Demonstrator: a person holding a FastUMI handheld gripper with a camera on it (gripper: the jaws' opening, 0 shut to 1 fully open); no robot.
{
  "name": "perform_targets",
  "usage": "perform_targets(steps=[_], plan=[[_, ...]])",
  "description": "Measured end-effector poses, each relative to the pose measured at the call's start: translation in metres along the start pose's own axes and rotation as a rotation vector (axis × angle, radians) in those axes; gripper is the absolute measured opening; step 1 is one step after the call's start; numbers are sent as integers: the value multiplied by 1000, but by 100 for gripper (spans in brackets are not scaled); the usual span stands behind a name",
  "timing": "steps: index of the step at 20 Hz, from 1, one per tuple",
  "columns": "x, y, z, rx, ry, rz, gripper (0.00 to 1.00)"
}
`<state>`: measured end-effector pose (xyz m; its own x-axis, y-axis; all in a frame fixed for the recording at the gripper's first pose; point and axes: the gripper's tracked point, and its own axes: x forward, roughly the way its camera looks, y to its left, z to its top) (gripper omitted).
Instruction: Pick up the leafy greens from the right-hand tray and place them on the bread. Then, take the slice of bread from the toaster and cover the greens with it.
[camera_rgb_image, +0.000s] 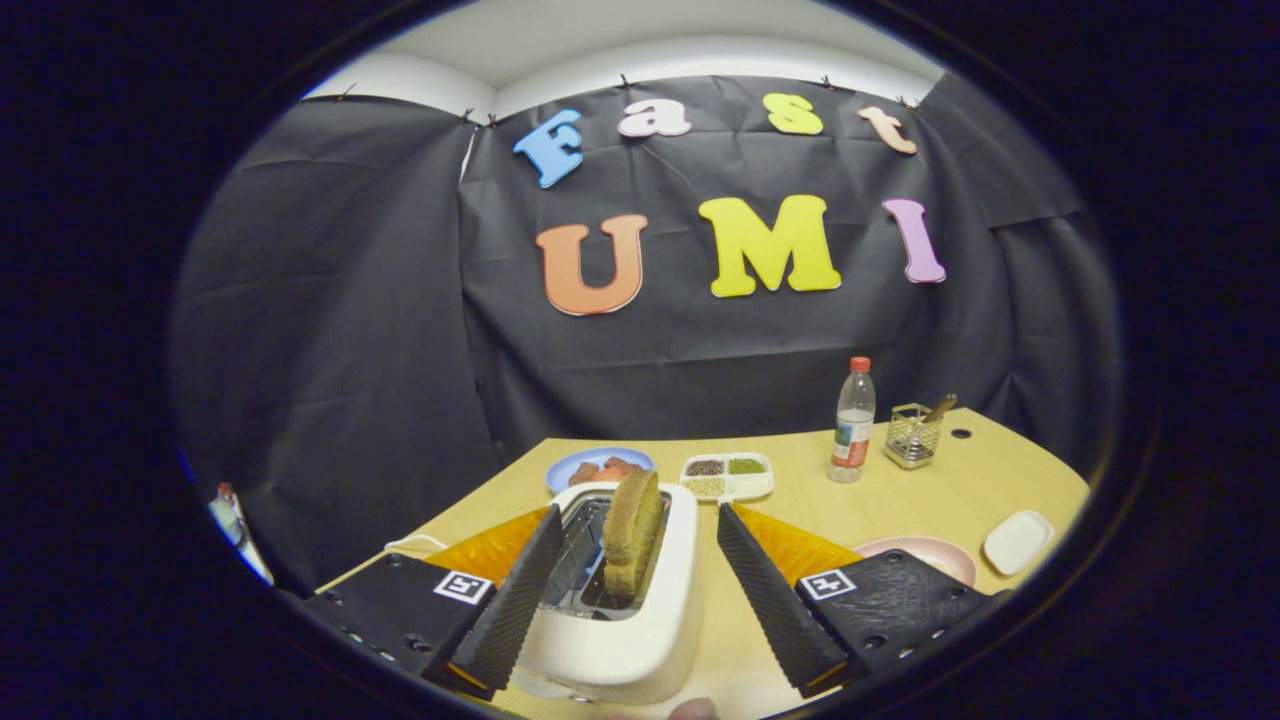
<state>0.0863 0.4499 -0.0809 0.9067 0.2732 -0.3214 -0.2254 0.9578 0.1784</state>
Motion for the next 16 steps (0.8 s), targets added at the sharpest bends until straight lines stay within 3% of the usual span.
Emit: perform_targets(steps=[5,9,12,13,14,16], plan=[[24,4,-14,17,44,-46,96],[39,-1,-17,8,63,-98,50],[42,2,-16,32,69,-84,15],[36,5,-9,64,52,-62,15],[35,9,0,109,24,-41,8],[20,8,28,107,-28,-15,8]])
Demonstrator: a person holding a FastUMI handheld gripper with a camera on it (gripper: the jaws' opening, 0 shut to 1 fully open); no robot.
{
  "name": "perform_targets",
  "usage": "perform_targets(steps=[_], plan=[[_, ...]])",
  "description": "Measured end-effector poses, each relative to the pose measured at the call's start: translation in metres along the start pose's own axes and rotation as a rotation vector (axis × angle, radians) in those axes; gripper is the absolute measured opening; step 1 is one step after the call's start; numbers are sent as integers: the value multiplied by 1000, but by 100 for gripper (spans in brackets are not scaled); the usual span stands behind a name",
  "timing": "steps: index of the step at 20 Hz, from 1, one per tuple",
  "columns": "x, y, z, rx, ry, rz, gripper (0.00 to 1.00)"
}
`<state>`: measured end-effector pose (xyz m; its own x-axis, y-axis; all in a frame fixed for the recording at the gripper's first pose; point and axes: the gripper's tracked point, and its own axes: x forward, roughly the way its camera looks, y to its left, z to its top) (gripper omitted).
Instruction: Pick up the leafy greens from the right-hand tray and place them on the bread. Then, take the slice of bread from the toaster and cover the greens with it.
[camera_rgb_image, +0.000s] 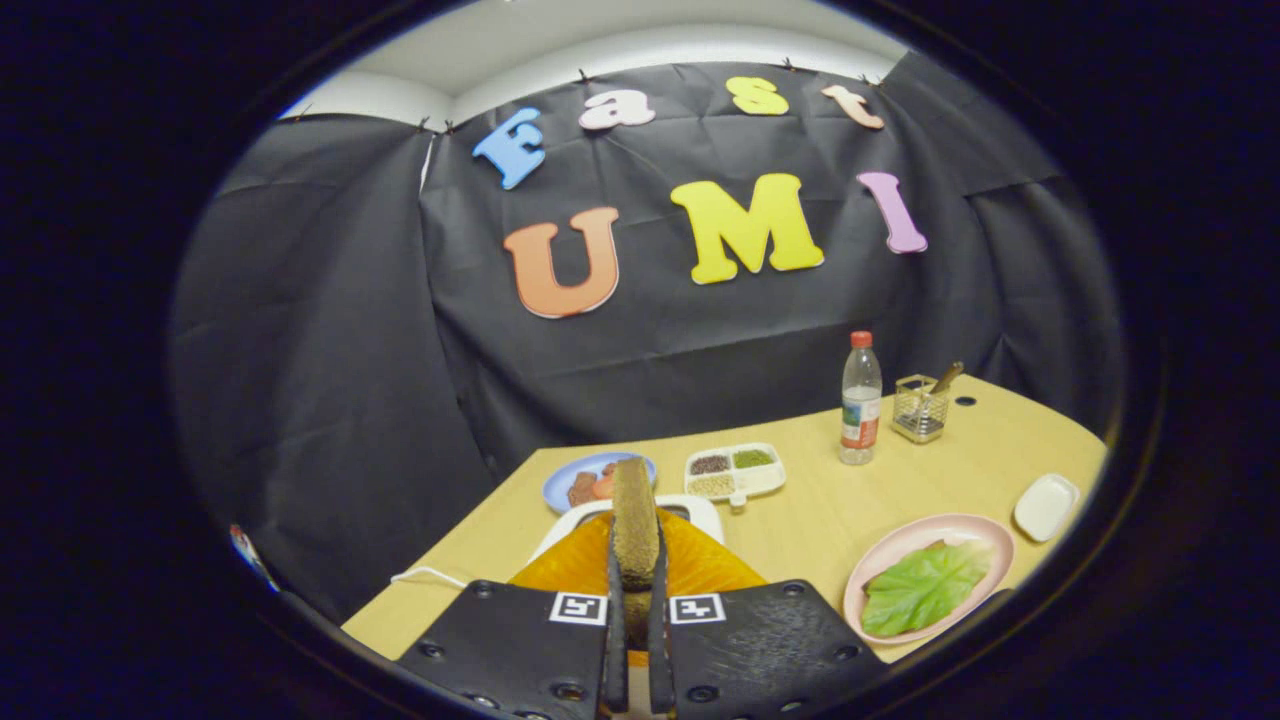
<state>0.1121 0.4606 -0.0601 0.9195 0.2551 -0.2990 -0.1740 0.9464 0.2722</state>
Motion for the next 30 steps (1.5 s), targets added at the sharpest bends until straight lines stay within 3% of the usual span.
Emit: perform_targets(steps=[6,11,15,21,30], plan=[[-44,-14,40,15,-55,66,8],[-91,-82,59,45,-94,55,8],[-111,-156,61,40,-113,-22,8],[-102,-226,33,78,-42,-91,8],[-70,-224,-17,139,66,-22,8]])
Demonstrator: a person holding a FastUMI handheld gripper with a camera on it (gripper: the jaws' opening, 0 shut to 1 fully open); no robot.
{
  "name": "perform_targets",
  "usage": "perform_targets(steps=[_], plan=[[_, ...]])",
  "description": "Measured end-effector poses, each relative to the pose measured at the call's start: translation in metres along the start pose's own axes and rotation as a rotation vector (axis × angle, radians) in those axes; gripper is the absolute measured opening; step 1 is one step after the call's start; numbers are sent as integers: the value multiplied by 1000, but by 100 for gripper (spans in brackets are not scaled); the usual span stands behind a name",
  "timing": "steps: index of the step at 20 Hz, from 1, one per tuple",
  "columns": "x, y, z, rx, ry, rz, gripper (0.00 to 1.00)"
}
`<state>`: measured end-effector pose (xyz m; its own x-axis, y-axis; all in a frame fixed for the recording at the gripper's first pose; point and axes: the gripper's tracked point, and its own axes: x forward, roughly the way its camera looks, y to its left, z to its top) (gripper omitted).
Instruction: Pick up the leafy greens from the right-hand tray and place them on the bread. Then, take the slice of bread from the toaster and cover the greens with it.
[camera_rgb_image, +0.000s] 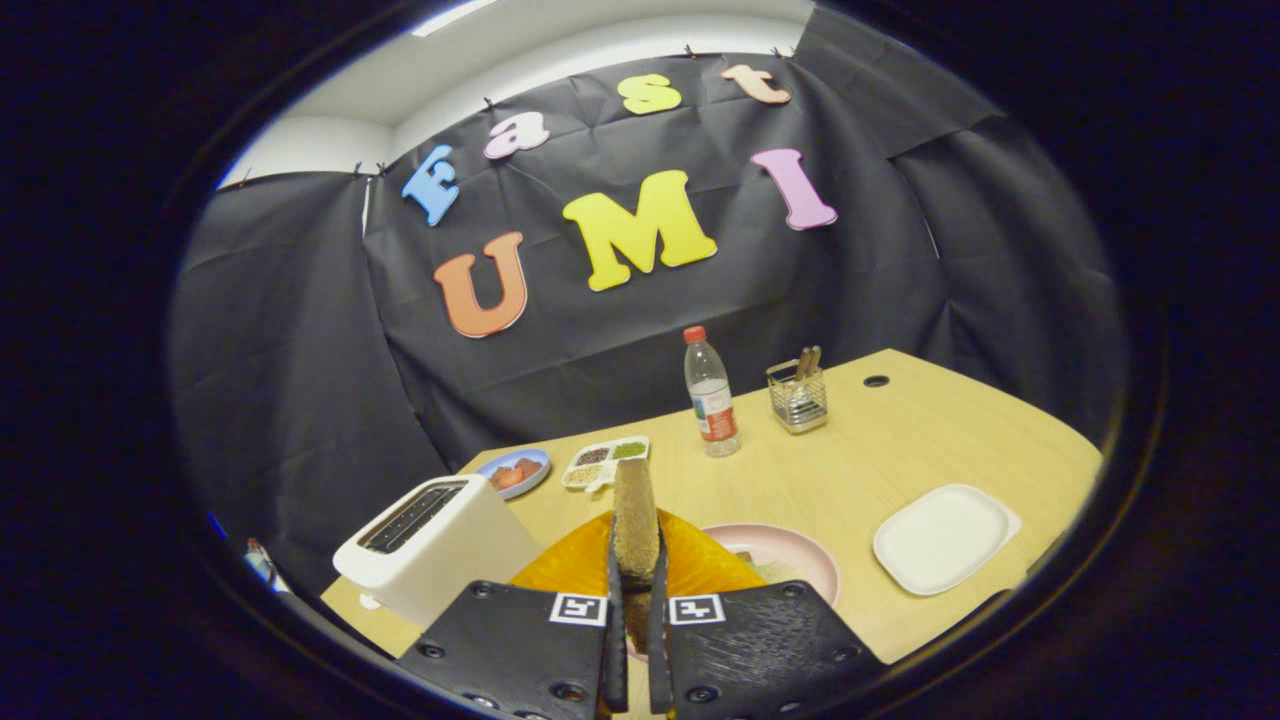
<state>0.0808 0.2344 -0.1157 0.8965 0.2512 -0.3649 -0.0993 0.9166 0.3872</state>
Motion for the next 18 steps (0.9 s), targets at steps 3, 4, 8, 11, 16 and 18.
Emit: perform_targets(steps=[3,4,8,11,16,18], plan=[[10,-1,-18,51,35,34,8],[13,-2,-23,73,46,43,8],[25,-23,-37,164,71,47,8],[30,-40,-45,205,89,34,11],[29,-71,-57,165,118,-21,34],[27,-82,-56,151,121,-40,52]])
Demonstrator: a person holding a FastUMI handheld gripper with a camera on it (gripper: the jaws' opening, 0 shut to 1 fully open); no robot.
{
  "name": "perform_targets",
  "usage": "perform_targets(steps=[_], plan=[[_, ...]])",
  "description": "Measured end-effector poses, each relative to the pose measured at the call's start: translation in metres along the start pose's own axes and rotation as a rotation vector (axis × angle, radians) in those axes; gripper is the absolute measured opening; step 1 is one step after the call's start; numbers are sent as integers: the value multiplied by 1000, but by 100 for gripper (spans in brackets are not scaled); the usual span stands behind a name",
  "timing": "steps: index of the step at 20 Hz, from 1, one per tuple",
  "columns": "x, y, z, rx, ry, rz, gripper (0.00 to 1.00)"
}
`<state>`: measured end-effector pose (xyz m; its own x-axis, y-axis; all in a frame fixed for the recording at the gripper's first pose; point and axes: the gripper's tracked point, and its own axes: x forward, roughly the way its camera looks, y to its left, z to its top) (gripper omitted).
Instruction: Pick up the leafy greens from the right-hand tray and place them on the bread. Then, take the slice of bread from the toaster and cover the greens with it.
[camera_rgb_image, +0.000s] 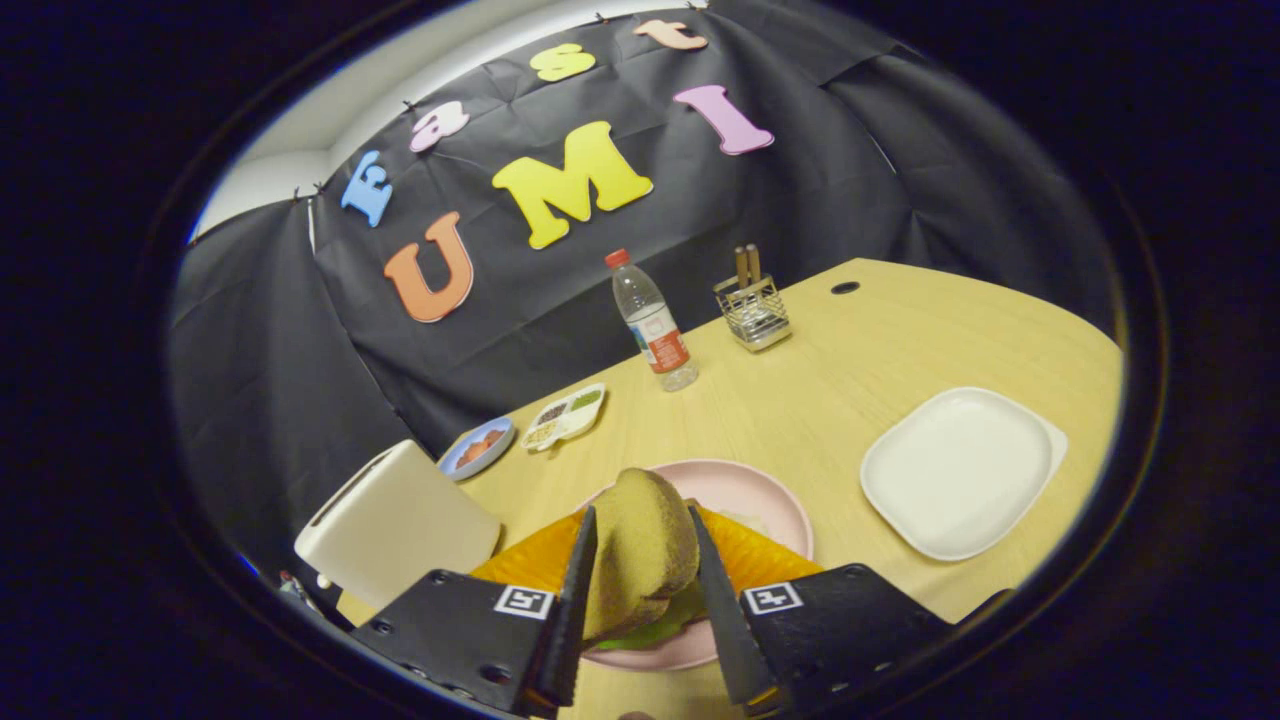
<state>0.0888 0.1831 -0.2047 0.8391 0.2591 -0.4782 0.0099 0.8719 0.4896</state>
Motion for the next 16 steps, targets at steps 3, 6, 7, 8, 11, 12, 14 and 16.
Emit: perform_targets(steps=[3,6,7,8,11,12,14,16], plan=[[-5,-15,10,-18,-22,-20,78],[-17,-24,29,-53,-84,-36,91],[-23,-26,36,-79,-104,-44,94],[-30,-28,44,-112,-130,-54,96],[-58,-35,69,-217,-214,-78,96],[-68,-38,76,-248,-236,-86,96],[-90,-42,91,-300,-290,-96,96],[-112,-47,108,-333,-349,-103,96]])
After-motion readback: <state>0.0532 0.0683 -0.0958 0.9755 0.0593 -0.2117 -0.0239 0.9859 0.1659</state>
